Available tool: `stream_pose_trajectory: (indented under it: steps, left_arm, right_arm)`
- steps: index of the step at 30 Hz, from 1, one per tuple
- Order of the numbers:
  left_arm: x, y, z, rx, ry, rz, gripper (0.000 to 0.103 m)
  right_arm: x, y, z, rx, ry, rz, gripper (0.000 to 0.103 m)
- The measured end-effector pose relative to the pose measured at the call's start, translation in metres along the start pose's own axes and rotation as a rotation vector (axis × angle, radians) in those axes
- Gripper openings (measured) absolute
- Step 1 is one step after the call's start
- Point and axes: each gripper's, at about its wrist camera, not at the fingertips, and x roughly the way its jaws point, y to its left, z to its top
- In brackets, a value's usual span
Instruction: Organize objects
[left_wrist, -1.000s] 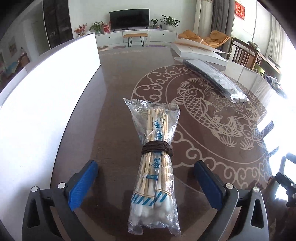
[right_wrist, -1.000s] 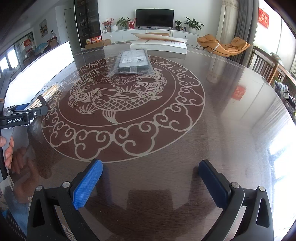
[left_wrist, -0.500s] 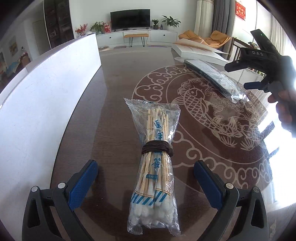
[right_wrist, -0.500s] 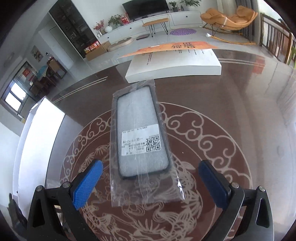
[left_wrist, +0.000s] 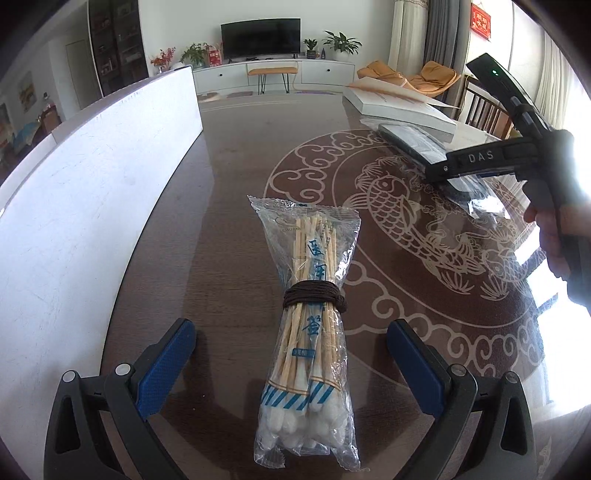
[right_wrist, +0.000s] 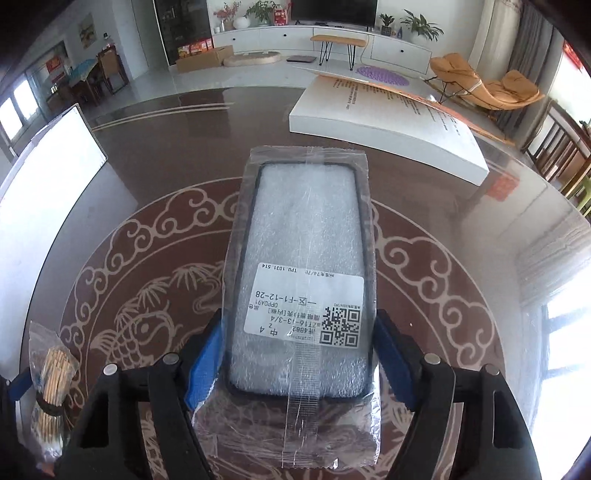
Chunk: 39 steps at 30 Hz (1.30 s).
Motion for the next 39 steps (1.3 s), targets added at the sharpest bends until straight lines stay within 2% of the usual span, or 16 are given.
stream_pose_trajectory:
  steps: [5,10,12,13,14,20,34,37,39]
  left_arm:
    - [0.000,0.000,0.000,0.000,0.000,0.000,0.103]
    - [0.000,0.000,0.000,0.001,-0.001,0.002,0.103]
    - [0.001,0.000,0.001,0.001,-0.001,0.002,0.103]
    - [0.001,0.000,0.001,0.001,0.000,0.002,0.103]
    - [0.001,0.000,0.001,0.001,-0.001,0.002,0.103]
    - [0.001,0.000,0.001,0.001,-0.001,0.002,0.103]
    - [0.001,0.000,0.001,0.000,0.000,0.001,0.103]
    - [0.001,0.001,0.002,0.011,0.017,-0.006,0.103]
    - [0.002,0.000,0.007,0.047,0.077,-0.029,0.103]
  right_arm:
    - [-0.043,-0.004,-0.088,-0.029,-0.065,0.010,0.077]
    - [-0.089,-0.013,-0.179,0.004,-0.121,-0.011,0.077]
    - [-0.096,-0.019,-0.195,0.029,-0.122,-0.023,0.085]
    - [-0.096,-0.024,-0.202,0.042,-0.112,-0.030,0.097]
    - [-0.095,-0.025,-0.203,0.050,-0.111,-0.031,0.103]
    - [-0.092,-0.024,-0.198,0.064,-0.135,-0.046,0.103]
    - [-0.092,-0.024,-0.196,0.063,-0.130,-0.046,0.103]
    - [-0.089,-0.026,-0.185,0.029,-0.031,-0.018,0.103]
    - [-0.082,-0.030,-0.170,0.015,0.057,-0.004,0.103]
